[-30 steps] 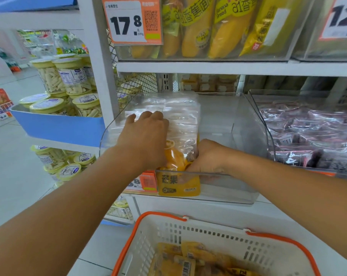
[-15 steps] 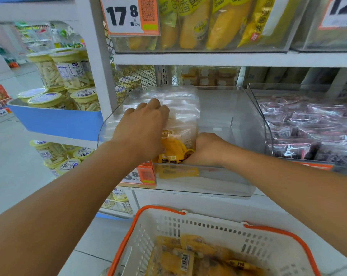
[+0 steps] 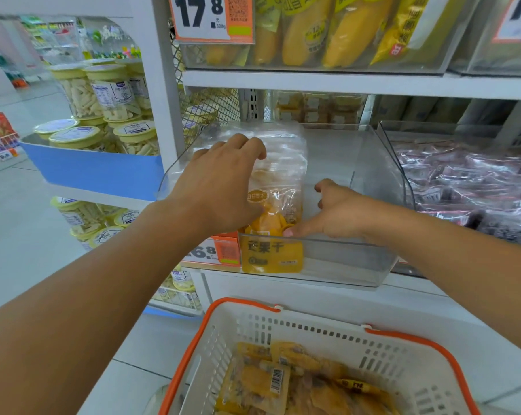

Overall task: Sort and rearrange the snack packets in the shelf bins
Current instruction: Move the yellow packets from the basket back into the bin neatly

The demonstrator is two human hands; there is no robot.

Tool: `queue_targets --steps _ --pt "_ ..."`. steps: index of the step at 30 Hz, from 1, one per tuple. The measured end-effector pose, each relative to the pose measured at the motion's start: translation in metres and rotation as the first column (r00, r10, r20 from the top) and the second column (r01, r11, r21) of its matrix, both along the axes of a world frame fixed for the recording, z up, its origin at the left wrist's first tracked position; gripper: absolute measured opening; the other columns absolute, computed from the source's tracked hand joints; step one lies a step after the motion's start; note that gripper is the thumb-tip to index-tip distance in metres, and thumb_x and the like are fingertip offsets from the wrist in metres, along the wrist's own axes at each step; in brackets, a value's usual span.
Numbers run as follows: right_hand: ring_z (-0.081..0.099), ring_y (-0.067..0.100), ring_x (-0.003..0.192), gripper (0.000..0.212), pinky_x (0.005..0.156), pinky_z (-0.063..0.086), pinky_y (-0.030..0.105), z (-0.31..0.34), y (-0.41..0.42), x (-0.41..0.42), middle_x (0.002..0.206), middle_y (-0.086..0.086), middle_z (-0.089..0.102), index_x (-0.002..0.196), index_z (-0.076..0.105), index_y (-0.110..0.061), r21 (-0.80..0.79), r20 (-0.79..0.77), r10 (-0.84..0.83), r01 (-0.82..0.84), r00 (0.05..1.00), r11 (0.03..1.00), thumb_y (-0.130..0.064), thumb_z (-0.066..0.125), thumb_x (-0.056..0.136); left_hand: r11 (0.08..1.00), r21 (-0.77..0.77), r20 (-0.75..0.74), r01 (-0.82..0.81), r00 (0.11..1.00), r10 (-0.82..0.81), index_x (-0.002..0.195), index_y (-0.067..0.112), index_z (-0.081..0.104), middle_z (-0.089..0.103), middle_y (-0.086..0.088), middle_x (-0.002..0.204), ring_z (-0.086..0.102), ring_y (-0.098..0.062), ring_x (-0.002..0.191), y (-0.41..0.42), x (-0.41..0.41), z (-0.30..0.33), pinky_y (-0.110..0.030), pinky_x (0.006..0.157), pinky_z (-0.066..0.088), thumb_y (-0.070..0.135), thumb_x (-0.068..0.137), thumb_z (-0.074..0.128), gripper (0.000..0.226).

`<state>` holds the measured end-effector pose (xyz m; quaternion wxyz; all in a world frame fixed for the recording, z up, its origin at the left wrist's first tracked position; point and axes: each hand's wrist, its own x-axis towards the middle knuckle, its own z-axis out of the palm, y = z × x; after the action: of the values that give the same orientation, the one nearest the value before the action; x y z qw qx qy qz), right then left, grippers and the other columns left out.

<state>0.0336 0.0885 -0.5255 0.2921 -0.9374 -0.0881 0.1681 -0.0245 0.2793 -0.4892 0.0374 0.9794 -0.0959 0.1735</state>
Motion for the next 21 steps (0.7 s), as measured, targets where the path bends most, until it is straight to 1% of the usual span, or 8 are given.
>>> queue_targets --steps 2,5,7,10,12,13,16,21 --pt "0.059 0.021 0.115 0.087 0.092 0.05 0.034 0.001 -0.011 -0.014 0.131 0.003 0.057 0.141 0.045 -0.016 -0.014 0.289 0.031 -0.028 0.957 0.999 -0.052 0.084 0.072 0.998 -0.017 0.142 0.063 0.988 -0.06 0.123 0.021 0.057 0.059 0.0 0.121 0.057 -0.026 0.11 0.0 -0.007 0.002 -0.036 0.086 0.044 0.041 0.081 0.075 0.05" --pt "0.056 0.01 0.071 0.021 0.068 0.051 0.033 0.009 -0.032 -0.049 0.088 -0.005 0.061 0.094 0.067 -0.015 -0.064 0.862 0.198 -0.288 0.467 0.956 -0.036 0.07 0.092 0.909 -0.04 0.429 0.415 0.829 -0.359 0.083 0.013 0.067 0.063 0.002 0.076 0.06 -0.02 0.07 -0.01 -0.037 0.009 -0.027 0.064 0.04 0.029 0.084 0.07 0.015" --pt "0.046 0.005 0.059 0.02 0.059 0.041 0.024 0.006 -0.038 -0.069 0.069 -0.009 0.056 0.076 0.065 -0.011 -0.135 0.917 0.282 -0.447 0.283 0.885 -0.023 0.067 0.093 0.78 -0.117 0.368 0.615 0.756 -0.541 0.062 0.015 0.059 0.052 0.006 0.056 0.05 -0.016 0.052 -0.022 -0.059 -0.001 -0.024 0.055 0.037 0.02 0.079 0.068 0.019" --pt "0.054 -0.014 0.062 0.012 0.06 0.036 0.005 -0.036 -0.033 -0.083 0.069 -0.021 0.057 0.081 0.068 -0.011 -0.05 0.666 0.465 -0.586 0.584 0.808 -0.001 0.07 0.075 0.801 -0.026 -0.12 0.598 0.793 -0.597 0.061 0.023 0.055 0.054 0.009 0.062 0.049 -0.013 0.057 -0.049 -0.077 -0.051 -0.026 0.059 0.045 0.036 0.075 0.06 0.019" --pt "0.054 -0.024 0.071 0.031 0.063 0.041 0.004 -0.093 -0.034 -0.089 0.092 -0.011 0.07 0.092 0.069 -0.016 -0.175 0.276 0.601 -0.575 0.75 0.799 0.008 0.066 0.073 0.844 0.163 -0.624 0.511 0.716 -0.313 0.087 0.026 0.065 0.062 0.008 0.092 0.054 -0.013 0.082 -0.061 -0.084 -0.108 -0.032 0.074 0.05 0.05 0.087 0.054 0.026" --pt "0.059 -0.017 0.078 0.032 0.069 0.045 0.008 -0.123 -0.038 -0.093 0.103 -0.004 0.071 0.098 0.07 -0.017 -0.227 0.103 0.61 -0.578 0.786 0.784 0.007 0.066 0.077 0.851 0.212 -0.797 0.48 0.589 -0.134 0.104 0.024 0.064 0.06 0.005 0.106 0.053 -0.016 0.093 -0.062 -0.088 -0.142 -0.033 0.079 0.047 0.053 0.092 0.054 0.033" --pt "0.059 0.02 0.117 0.041 0.096 0.05 0.036 -0.203 -0.052 -0.107 0.133 0.004 0.061 0.126 0.066 -0.021 -0.306 -0.201 0.591 -0.624 0.781 0.719 -0.004 0.065 0.088 0.943 0.174 -0.936 0.282 0.346 0.069 0.137 0.018 0.052 0.054 -0.003 0.133 0.053 -0.025 0.119 -0.049 -0.112 -0.239 -0.038 0.093 0.048 0.049 0.088 0.067 0.059" --pt "0.042 0.032 0.136 0.093 0.105 0.046 0.047 -0.311 -0.079 -0.14 0.159 0.001 0.031 0.156 0.026 -0.029 -0.395 -0.336 0.369 -0.485 0.867 0.78 -0.043 0.079 0.081 0.972 0.138 -0.89 -0.187 0.406 0.205 0.154 0.031 0.019 0.041 -0.008 0.149 0.044 -0.033 0.133 -0.028 -0.156 -0.361 -0.049 0.105 0.045 0.053 0.07 0.076 0.105"
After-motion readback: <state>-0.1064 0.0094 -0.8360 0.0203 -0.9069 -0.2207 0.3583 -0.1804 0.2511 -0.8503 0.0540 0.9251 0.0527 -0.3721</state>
